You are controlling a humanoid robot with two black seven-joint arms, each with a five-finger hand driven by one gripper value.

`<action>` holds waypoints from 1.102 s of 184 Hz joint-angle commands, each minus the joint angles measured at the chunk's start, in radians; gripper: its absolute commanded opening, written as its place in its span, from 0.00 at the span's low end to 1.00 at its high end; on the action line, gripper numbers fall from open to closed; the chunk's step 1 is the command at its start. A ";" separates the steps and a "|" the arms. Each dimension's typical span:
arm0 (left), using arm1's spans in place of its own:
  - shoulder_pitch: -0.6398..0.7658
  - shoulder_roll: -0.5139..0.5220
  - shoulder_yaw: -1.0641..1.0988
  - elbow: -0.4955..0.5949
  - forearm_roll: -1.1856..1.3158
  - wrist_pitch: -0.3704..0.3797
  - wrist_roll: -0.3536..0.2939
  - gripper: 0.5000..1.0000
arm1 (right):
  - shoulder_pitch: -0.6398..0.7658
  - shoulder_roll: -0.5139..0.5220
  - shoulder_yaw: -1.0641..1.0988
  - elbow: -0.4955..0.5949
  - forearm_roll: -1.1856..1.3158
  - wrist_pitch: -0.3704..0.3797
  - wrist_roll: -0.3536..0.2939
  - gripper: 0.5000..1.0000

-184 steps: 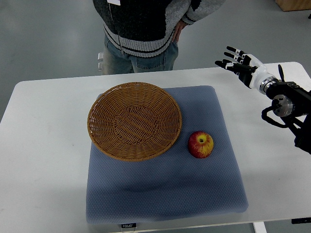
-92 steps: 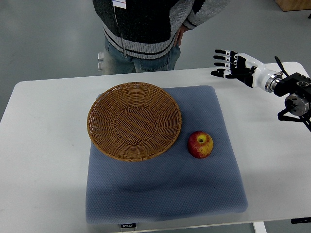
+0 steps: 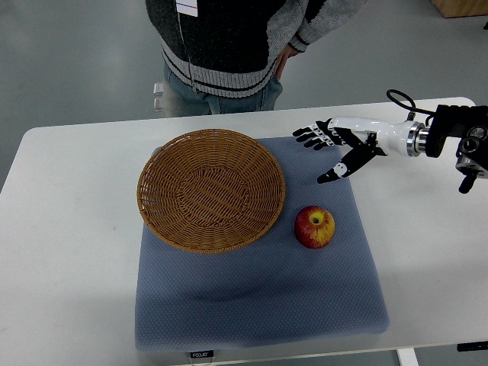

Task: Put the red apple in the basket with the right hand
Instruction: 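Move the right hand over the red apple, fingers open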

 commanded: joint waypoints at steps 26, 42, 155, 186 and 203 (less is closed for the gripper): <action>0.000 0.000 0.002 0.002 0.000 0.000 0.000 1.00 | 0.041 -0.034 -0.060 0.078 -0.098 0.072 0.004 0.83; 0.000 0.000 0.002 0.002 0.000 0.000 0.000 1.00 | 0.064 -0.058 -0.091 0.101 -0.115 0.072 0.002 0.83; 0.000 0.000 0.002 0.002 -0.002 0.000 0.000 1.00 | 0.064 -0.084 -0.220 0.147 -0.264 0.072 -0.006 0.83; 0.000 0.000 0.002 0.002 0.000 0.000 0.000 1.00 | 0.062 -0.077 -0.220 0.147 -0.264 0.065 -0.007 0.82; 0.000 0.000 0.002 0.002 0.000 0.000 0.000 1.00 | 0.062 -0.068 -0.237 0.147 -0.264 0.052 -0.009 0.82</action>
